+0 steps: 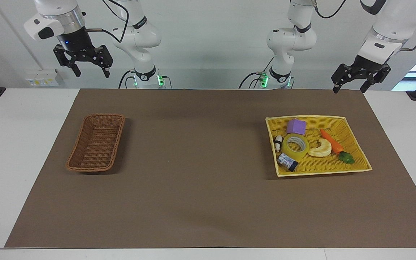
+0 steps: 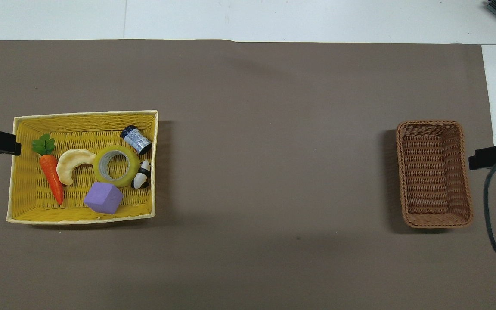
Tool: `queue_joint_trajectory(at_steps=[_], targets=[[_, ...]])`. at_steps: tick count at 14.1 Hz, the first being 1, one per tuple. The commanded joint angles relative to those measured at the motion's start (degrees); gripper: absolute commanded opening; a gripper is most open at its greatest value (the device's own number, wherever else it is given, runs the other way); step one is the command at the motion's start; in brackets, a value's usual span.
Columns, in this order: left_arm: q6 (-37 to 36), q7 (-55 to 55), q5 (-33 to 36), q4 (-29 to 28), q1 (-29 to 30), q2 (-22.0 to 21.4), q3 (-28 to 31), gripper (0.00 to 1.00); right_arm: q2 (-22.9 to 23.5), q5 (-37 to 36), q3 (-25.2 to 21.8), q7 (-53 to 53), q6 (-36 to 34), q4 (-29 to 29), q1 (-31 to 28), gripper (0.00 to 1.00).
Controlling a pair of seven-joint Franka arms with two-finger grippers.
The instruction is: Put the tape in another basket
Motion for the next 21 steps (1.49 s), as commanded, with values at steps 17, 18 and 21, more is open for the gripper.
queue_joint_trajectory(at_steps=[17, 18, 21], targets=[[-1.42, 0.54, 0.03, -0.84, 1.01, -1.57, 0.02, 1.00, 0.23, 0.37, 0.32, 0.45, 0.02, 0.60, -0.54, 1.00], [-1.42, 0.54, 0.03, -0.84, 1.01, -1.57, 0.02, 1.00, 0.23, 0.37, 0.32, 0.45, 0.02, 0.60, -0.54, 1.00], [-1.42, 0.54, 0.03, -0.84, 1.01, -1.57, 0.02, 1.00, 0.23, 0.37, 0.32, 0.45, 0.02, 0.60, -0.54, 1.00]])
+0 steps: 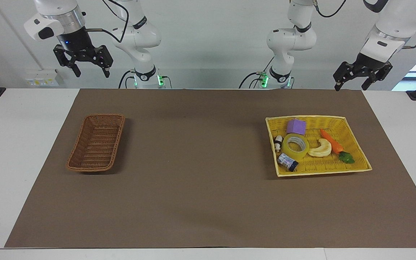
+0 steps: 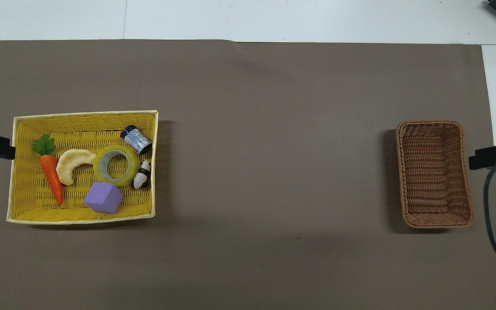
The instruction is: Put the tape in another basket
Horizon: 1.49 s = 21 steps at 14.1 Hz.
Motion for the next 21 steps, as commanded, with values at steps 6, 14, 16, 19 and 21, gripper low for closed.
queue_joint_trajectory(at_steps=[6, 14, 16, 19, 21], targets=[[-0.39, 0.52, 0.06, -0.81, 0.42, -1.14, -0.16, 1.00, 0.05, 0.81, 0.76, 0.54, -0.41, 0.25, -0.36, 1.00], [-0.39, 0.52, 0.06, -0.81, 0.42, -1.14, -0.16, 1.00, -0.04, 2.57, 0.32, 0.19, 0.02, 0.07, -1.42, 1.00], [-0.39, 0.52, 0.06, -0.81, 0.42, -1.14, -0.16, 1.00, -0.04, 2.57, 0.32, 0.19, 0.37, 0.07, -1.42, 1.00], [-0.39, 0.52, 0.06, -0.81, 0.42, -1.14, -0.16, 1.00, -0.04, 2.57, 0.32, 0.10, -0.24, 0.07, -1.24, 1.00], [-0.39, 0.52, 0.06, -0.81, 0.42, -1.14, -0.16, 1.00, -0.04, 2.57, 0.32, 0.19, -0.42, 0.07, -1.33, 1.00]])
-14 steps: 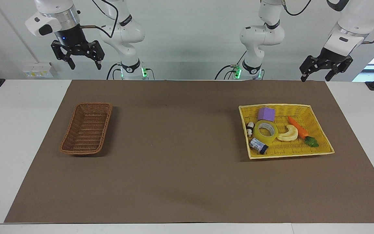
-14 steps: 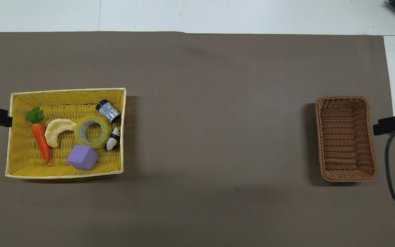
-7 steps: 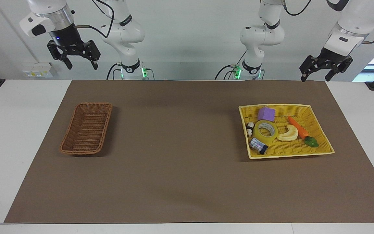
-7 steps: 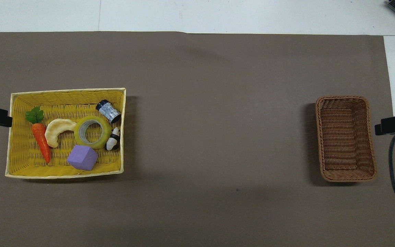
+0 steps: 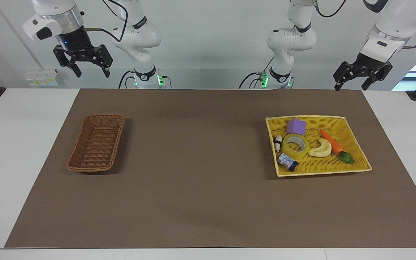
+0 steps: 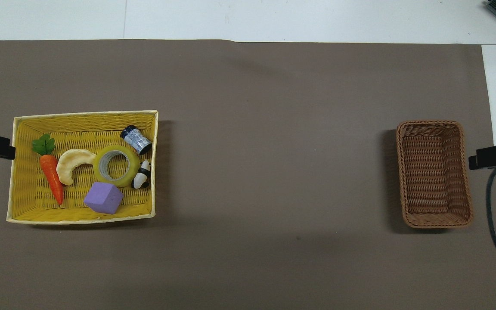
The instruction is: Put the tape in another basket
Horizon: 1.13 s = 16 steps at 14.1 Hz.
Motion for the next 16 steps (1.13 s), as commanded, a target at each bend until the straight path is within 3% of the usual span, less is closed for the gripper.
queue_joint_trajectory(at_steps=[1, 7, 10, 16], targets=[[-0.39, 0.52, 0.06, -0.81, 0.42, -1.14, -0.16, 1.00, -0.04, 0.91, 0.25, 0.19, -0.20, 0.07, -0.52, 1.00], [-0.48, 0.08, -0.03, -0.73, -0.01, -1.14, -0.25, 1.00, -0.04, 0.91, 0.34, 0.54, -0.03, 0.07, -0.60, 1.00], [2.32, -0.44, -1.52, -4.50, 0.33, -1.85, -0.25, 1.00, -0.04, 0.91, 0.34, 0.54, 0.24, 0.07, -0.52, 1.00], [21.38, -1.85, -1.70, -21.18, 0.25, -1.49, -0.25, 1.00, -0.04, 0.91, 0.34, 0.54, 0.33, 0.07, -0.25, 1.00]])
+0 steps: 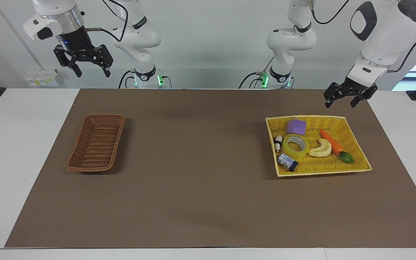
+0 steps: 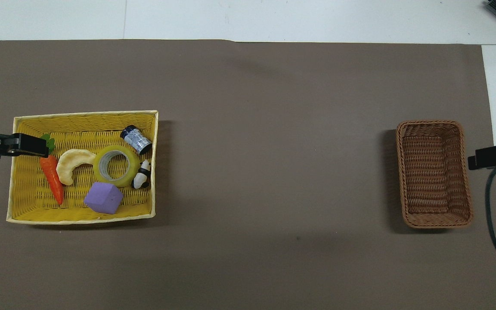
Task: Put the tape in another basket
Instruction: 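Reach the left gripper into the yellow basket and grasp the yellow tape roll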
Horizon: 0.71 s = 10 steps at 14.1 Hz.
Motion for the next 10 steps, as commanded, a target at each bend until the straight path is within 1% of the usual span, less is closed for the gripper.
queue_joint_trajectory(at_steps=[1, 3, 5, 7, 8, 10], targets=[[7.95, -1.38, -0.78, -8.18, 0.33, -1.51, -0.11, 1.00, -0.04, 0.90, 0.26, 0.54, 0.23, 0.07, -0.39, 1.00], [10.15, -1.47, -1.31, -9.51, 0.25, 0.67, -0.11, 1.00, -0.04, 0.90, 0.26, 0.45, 0.06, 0.07, -0.48, 1.00], [14.80, -1.47, -2.01, -11.96, 0.25, 1.74, -0.11, 1.00, -0.04, 0.90, 0.26, 0.45, -0.30, 0.07, -0.31, 1.00], [18.32, -2.17, -2.01, -13.20, -0.37, 4.98, -0.11, 1.00, -0.04, 0.90, 0.26, 0.54, -0.21, 0.07, -0.31, 1.00], [20.34, -3.22, -2.01, -13.21, -0.46, 7.43, -0.11, 0.98, -0.13, 0.90, 0.26, 0.45, -0.30, 0.07, -0.31, 1.00], [24.38, -3.67, -2.28, -14.43, -1.15, 10.61, -0.20, 0.86, -0.13, 0.90, 0.26, 0.28, -0.30, -0.10, -0.48, 1.00]])
